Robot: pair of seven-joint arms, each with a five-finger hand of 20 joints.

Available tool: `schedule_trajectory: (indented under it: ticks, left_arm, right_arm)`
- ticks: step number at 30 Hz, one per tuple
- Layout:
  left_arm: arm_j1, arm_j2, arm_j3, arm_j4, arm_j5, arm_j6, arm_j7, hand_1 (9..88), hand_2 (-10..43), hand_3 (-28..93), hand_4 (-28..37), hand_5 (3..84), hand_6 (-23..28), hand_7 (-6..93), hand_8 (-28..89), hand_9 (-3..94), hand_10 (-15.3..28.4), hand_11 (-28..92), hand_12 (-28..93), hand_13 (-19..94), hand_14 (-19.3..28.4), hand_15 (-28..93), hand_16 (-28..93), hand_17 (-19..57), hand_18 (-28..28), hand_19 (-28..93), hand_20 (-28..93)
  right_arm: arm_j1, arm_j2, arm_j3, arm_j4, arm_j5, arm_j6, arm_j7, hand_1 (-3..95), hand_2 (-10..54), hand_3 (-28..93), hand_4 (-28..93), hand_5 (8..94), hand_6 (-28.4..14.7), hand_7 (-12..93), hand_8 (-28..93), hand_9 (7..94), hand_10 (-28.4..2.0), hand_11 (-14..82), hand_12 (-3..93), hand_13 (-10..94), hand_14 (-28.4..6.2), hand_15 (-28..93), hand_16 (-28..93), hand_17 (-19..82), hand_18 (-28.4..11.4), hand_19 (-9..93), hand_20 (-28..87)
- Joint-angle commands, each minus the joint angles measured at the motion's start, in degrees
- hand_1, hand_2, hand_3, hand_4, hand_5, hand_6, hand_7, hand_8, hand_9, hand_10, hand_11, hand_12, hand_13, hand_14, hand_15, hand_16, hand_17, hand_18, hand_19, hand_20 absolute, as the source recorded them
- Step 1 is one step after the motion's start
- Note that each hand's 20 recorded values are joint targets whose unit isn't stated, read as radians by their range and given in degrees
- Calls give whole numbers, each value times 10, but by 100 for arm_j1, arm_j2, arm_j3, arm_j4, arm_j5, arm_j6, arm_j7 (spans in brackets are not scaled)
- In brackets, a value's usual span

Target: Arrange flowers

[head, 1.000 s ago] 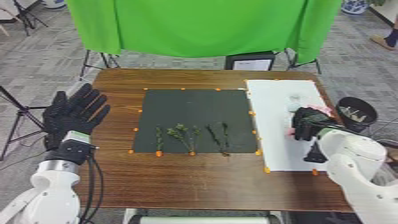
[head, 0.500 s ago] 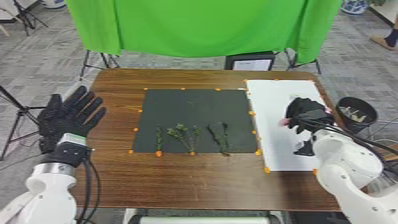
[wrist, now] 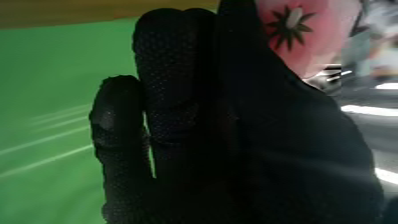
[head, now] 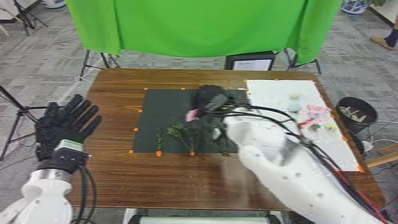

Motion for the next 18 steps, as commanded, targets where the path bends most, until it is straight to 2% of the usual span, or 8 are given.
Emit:
schedule_trajectory:
  ticks: [1,4,8,9,17,18]
  left_arm:
    - [-415,-24,352,70,143,10,-126,242,137,732,-283,480,106,101,-70,404,167,187,119,282,172,362,-67,-57,166,382,102]
    - [-517,-25,451,90,202,35,-192,243,137,731,-283,480,106,102,-69,404,167,187,120,282,172,363,-67,-56,166,381,102]
    - [-490,-73,457,83,230,52,-254,243,138,732,-283,481,106,101,-70,404,167,186,119,282,172,364,-67,-56,166,381,103]
    - [-466,-73,461,70,207,59,-222,243,138,732,-283,481,106,101,-70,404,167,186,119,283,172,364,-67,-56,166,381,103]
    - [-436,-198,461,63,296,36,-444,244,139,732,-283,482,107,100,-70,405,167,187,119,283,172,365,-67,-56,166,382,103]
    - [-433,-206,468,54,292,73,-454,244,139,732,-283,481,106,101,-70,404,167,187,119,283,172,365,-67,-57,167,382,103]
  right_arm:
    - [572,-876,-868,588,-535,-484,-356,589,-95,658,-283,763,28,352,27,875,-61,53,353,778,-41,386,438,397,-196,812,420]
    - [605,-1026,-940,746,-504,-464,-226,589,-95,658,-283,760,28,354,26,874,-62,54,355,777,-43,386,439,396,-197,811,419]
    - [566,-1236,-929,871,-631,-514,-236,589,-95,659,-283,758,28,357,25,871,-65,58,360,773,-43,387,438,396,-198,810,418]
    - [574,-1268,-969,901,-622,-456,-167,589,-95,661,-283,758,28,358,26,870,-65,58,362,773,-43,388,438,395,-197,811,418]
    - [586,-1443,-1111,1120,-533,-289,479,578,-95,683,-283,746,22,347,20,870,-74,62,366,773,-47,393,433,398,-206,816,417]
    - [578,-1453,-1107,1133,-549,-286,499,577,-95,685,-283,744,21,345,20,870,-75,62,365,773,-49,395,432,398,-206,816,416]
